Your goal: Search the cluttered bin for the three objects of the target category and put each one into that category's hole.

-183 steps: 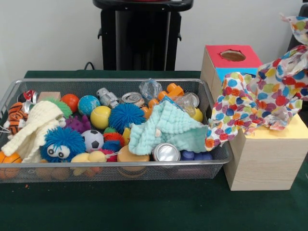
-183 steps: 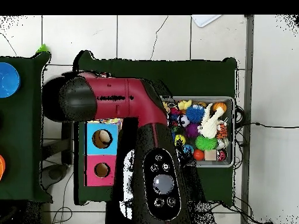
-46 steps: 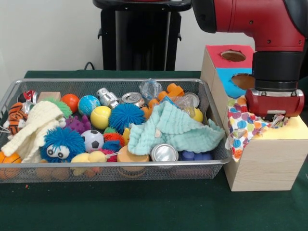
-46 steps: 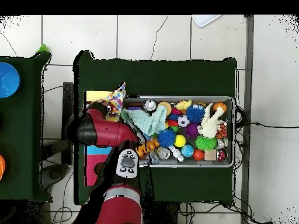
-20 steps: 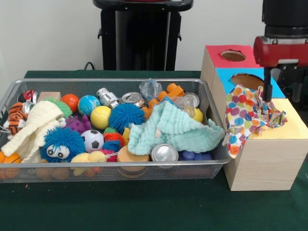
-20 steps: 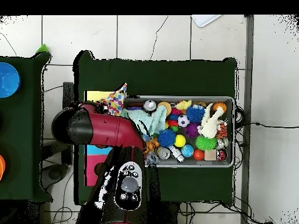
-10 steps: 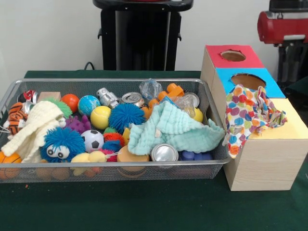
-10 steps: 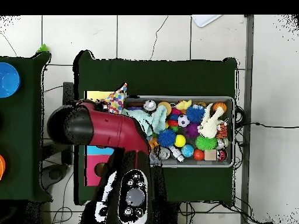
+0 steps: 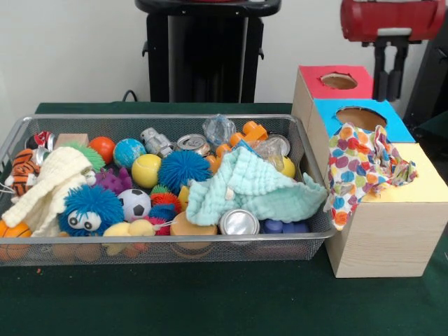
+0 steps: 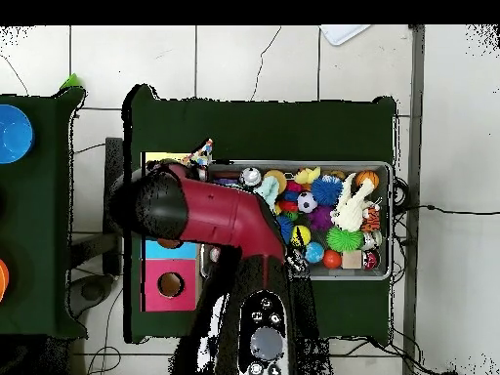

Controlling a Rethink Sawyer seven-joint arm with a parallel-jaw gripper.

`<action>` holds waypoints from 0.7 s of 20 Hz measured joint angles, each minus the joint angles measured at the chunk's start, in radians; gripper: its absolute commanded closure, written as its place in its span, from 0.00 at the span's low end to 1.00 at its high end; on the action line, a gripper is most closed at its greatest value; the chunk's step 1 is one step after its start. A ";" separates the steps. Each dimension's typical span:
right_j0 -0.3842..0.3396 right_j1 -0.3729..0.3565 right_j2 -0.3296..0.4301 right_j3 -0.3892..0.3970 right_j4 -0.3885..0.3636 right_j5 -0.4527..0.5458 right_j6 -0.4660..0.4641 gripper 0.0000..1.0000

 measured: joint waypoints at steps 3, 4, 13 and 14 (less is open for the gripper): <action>-0.039 -0.013 0.015 0.000 -0.015 0.000 0.000 1.00; -0.051 -0.016 0.021 0.001 -0.019 0.000 0.000 1.00; -0.126 -0.015 0.069 0.016 -0.055 -0.001 0.000 1.00; -0.133 -0.011 0.079 0.024 -0.058 -0.002 0.000 1.00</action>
